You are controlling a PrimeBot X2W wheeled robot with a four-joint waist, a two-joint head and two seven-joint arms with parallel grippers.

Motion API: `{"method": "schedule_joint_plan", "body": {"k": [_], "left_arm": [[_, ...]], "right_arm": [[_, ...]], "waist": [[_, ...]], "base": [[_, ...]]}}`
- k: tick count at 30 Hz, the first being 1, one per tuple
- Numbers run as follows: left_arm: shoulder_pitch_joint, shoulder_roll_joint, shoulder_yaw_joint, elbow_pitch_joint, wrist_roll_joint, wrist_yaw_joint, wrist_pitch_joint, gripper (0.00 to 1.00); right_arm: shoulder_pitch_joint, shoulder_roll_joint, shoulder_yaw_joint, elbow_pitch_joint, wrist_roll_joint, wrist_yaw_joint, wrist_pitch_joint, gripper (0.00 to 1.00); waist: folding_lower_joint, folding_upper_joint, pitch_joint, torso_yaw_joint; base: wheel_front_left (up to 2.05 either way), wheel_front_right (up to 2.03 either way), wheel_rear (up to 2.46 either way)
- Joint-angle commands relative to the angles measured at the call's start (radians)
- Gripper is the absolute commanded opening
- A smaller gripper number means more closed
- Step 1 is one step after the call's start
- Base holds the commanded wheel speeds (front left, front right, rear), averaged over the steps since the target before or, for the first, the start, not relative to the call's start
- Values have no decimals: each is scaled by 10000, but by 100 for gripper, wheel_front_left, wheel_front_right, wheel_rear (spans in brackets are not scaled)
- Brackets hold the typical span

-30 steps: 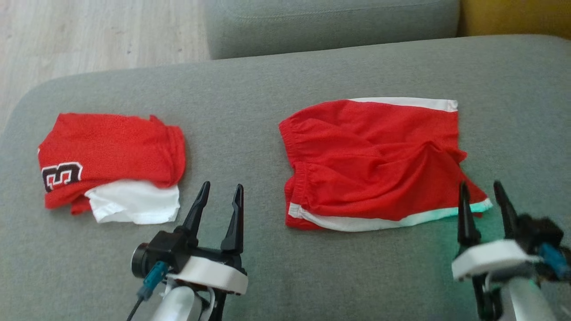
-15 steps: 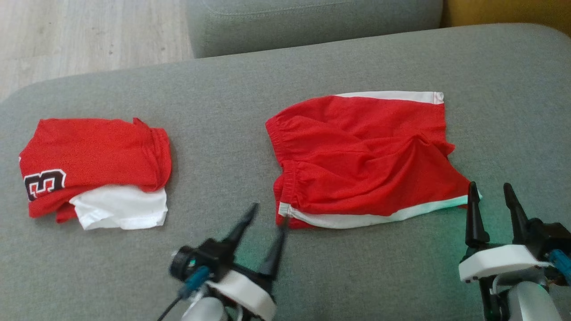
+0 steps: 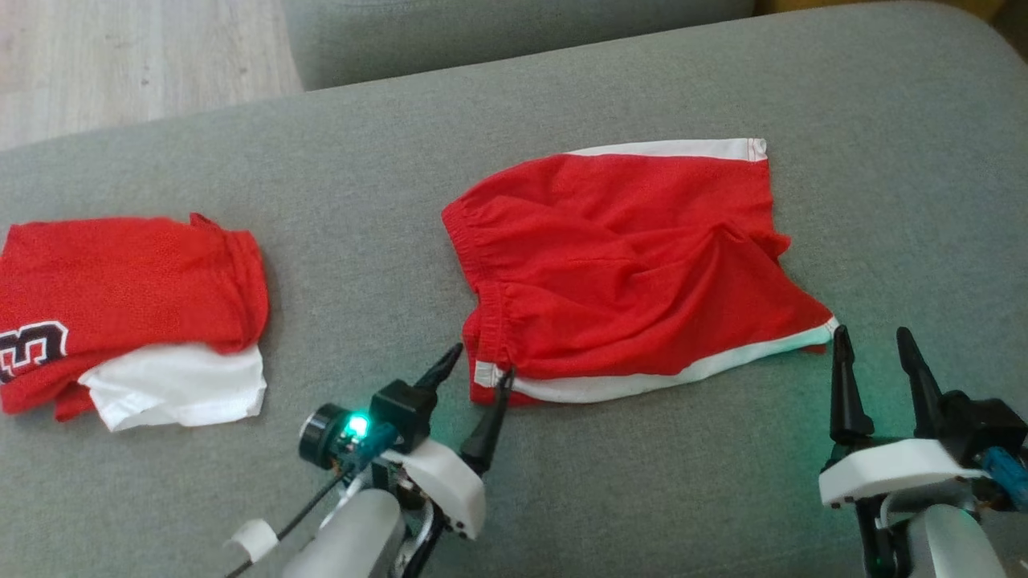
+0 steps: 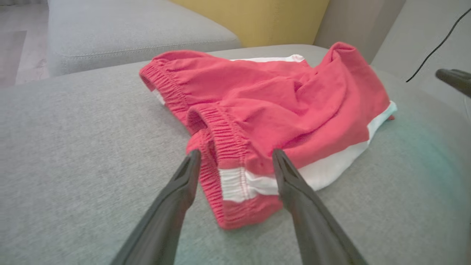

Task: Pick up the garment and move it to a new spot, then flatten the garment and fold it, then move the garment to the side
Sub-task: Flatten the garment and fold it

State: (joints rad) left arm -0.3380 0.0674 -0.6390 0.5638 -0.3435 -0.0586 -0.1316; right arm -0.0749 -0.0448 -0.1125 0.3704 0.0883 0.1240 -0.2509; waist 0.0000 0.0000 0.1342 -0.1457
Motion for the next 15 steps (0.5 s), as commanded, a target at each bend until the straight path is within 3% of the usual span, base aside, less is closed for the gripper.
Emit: {"method": "schedule_joint_plan", "body": {"k": [1,15], "left_arm": [[-399,134,382,-158,8,82,30,100],[-811,277,156,238,-303,-318,359,100]], "right_arm": [[-422,-55,187,-306,73,67,-108,100],[-587,-55,241,-139,161,67,-108,100]], "waist": [[0,0,50,-23],[0,0,341,-163]], "base": [[0,0,0],[0,0,0]]}}
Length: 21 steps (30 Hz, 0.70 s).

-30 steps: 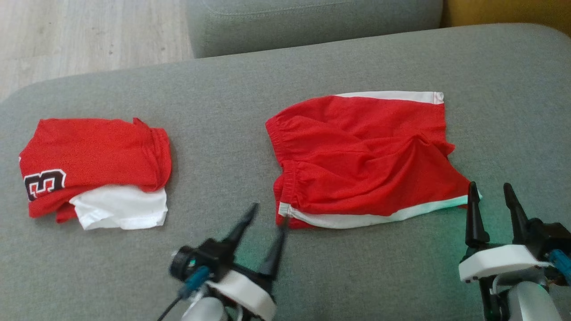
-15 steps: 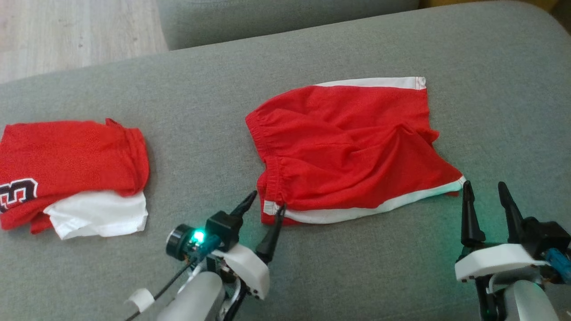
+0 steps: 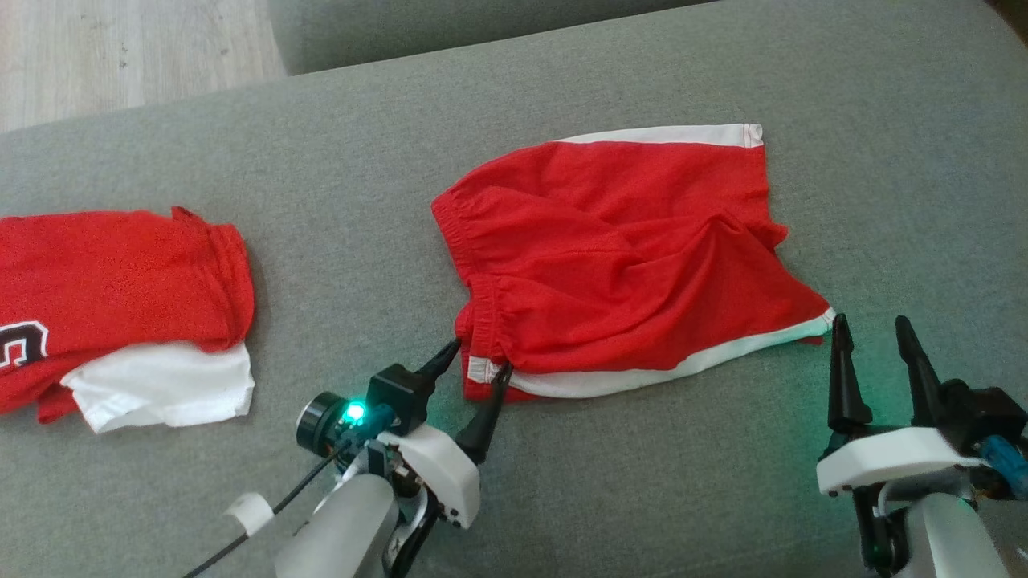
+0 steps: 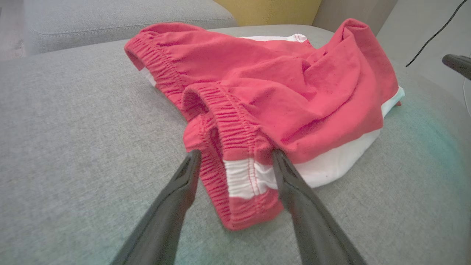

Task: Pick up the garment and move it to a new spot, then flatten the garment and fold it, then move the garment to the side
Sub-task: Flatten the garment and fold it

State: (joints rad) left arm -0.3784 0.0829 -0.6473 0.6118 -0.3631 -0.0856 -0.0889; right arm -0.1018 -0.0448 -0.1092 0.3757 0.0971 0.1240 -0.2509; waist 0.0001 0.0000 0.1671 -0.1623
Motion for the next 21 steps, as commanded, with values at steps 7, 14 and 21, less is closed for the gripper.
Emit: {"method": "schedule_joint_plan", "body": {"k": [7,14,21], "left_arm": [[-410,183,-118,-198,-308,-272,-67,0],[-419,218,-57,-445,-387,-177,-645,0],[-337,241,-51,-670,-423,-70,-871,0]], "right_arm": [[-395,-55,100,-14,-11,67,-108,100],[-576,-55,-190,803,-469,67,90,100],[-1183,-55,-643,1728,-672,67,863,100]], "waist": [[-1,0,3,86],[-1,0,-142,284],[-1,0,-214,452]], "base": [[0,0,0],[0,0,0],[0,0,0]]}}
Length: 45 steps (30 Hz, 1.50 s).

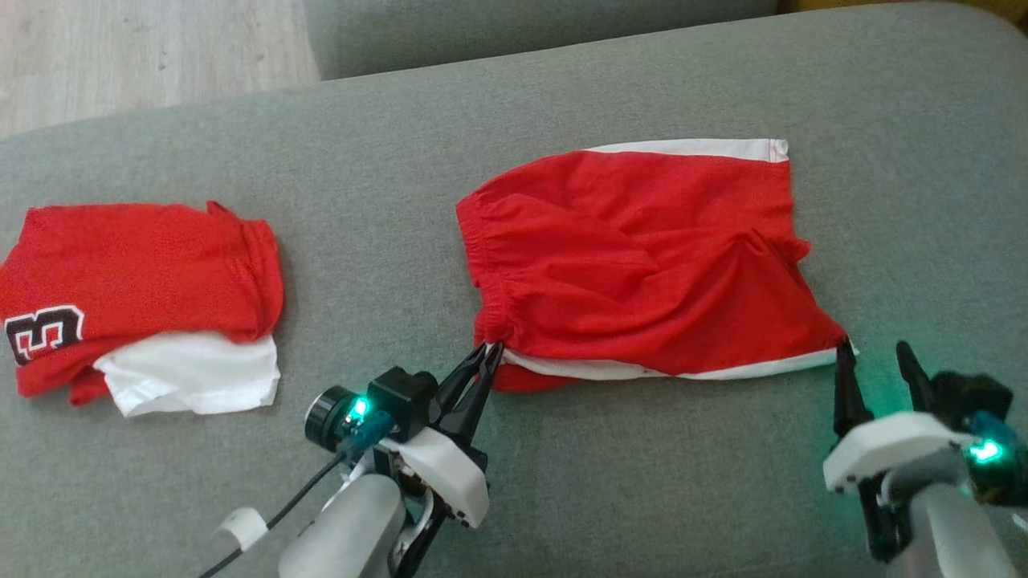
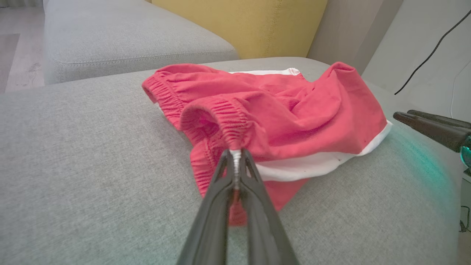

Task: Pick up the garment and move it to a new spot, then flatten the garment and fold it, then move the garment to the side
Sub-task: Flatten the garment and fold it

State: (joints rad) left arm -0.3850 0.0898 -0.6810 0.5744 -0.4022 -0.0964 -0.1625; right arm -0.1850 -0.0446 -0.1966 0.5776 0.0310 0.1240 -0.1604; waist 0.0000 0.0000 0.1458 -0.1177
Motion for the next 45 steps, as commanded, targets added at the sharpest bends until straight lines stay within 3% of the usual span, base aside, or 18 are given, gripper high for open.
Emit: {"method": "schedule_joint_plan", "body": {"k": [1,16,28,30,31,32,45], "left_arm": [[-262,175,270,-324,-35,39,-142,0],[-182,238,144,-500,-130,164,-182,0],[-70,292,97,-440,-274,243,-238,0],[-74,283,83,-430,-295,251,-248,0],[-78,278,74,-424,-305,252,-252,0],[-83,273,63,-417,-314,253,-256,0],[-76,385,50,-328,-430,307,-342,0]], "right_arm": [[-475,-56,207,-132,62,67,68,100],[-864,-56,211,1133,-166,67,852,100],[-421,-56,460,939,35,67,1182,100],[-359,-56,528,854,83,67,1244,57],[-331,-56,556,813,99,67,1274,18],[-307,-56,591,771,120,67,1302,0],[-260,-56,1055,-80,1005,67,1103,0]], "waist": [[0,0,-7,26],[0,0,-58,96],[0,0,-267,-67],[0,0,-287,-78],[0,0,-293,-78],[0,0,-297,-76],[0,0,-474,-102]], "base": [[0,0,0],[0,0,0],[0,0,0],[0,0,0],[0,0,0],[0,0,0],[0,0,0]]}}
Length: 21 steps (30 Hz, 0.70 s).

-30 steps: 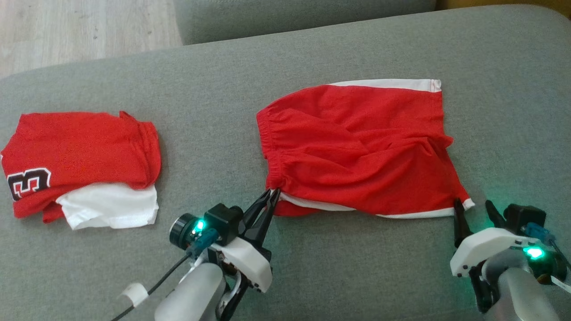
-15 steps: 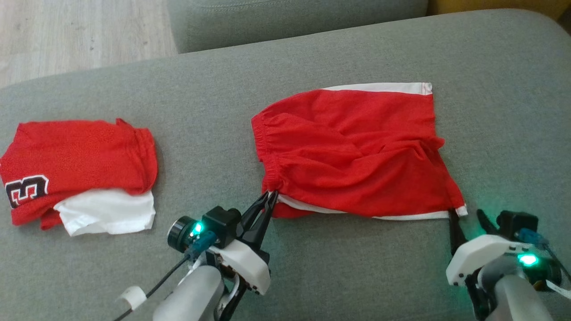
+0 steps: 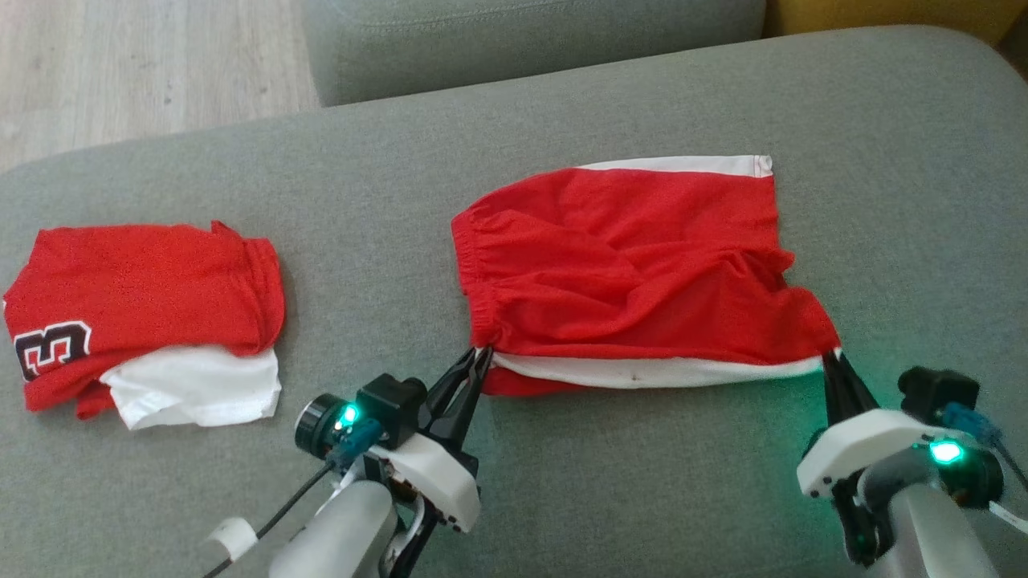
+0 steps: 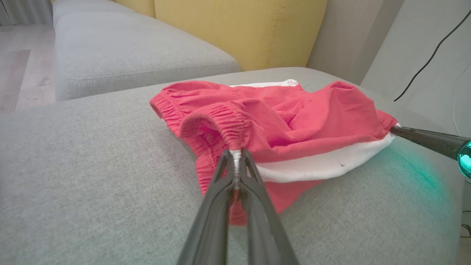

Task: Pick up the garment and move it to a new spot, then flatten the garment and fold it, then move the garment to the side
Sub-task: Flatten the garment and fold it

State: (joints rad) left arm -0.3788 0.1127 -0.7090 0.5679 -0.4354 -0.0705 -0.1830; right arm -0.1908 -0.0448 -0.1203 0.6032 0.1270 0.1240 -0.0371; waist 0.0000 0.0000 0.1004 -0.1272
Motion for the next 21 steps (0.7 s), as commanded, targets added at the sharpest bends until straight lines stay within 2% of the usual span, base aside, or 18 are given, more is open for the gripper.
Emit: {"method": "schedule_joint_plan", "body": {"k": [1,10,16,21], "left_arm": [[-141,187,332,-274,-102,55,-138,0],[-710,650,329,-812,-71,-69,208,0],[-2349,1275,530,-1437,-150,-344,1054,0],[-3933,1605,826,-1724,-633,-505,1817,0]], "right_arm": [[-214,-54,355,-488,223,67,-176,0],[-542,-54,768,-2495,1339,67,73,0],[-1485,-259,1017,-3693,2004,67,799,0],[-2841,-497,944,-4021,2358,67,886,0]], "waist": [[0,0,-53,-13],[0,0,-463,6],[0,0,-903,-8],[0,0,-1132,-113]], "base": [[0,0,0],[0,0,0],[0,0,0],[0,0,0]]}}
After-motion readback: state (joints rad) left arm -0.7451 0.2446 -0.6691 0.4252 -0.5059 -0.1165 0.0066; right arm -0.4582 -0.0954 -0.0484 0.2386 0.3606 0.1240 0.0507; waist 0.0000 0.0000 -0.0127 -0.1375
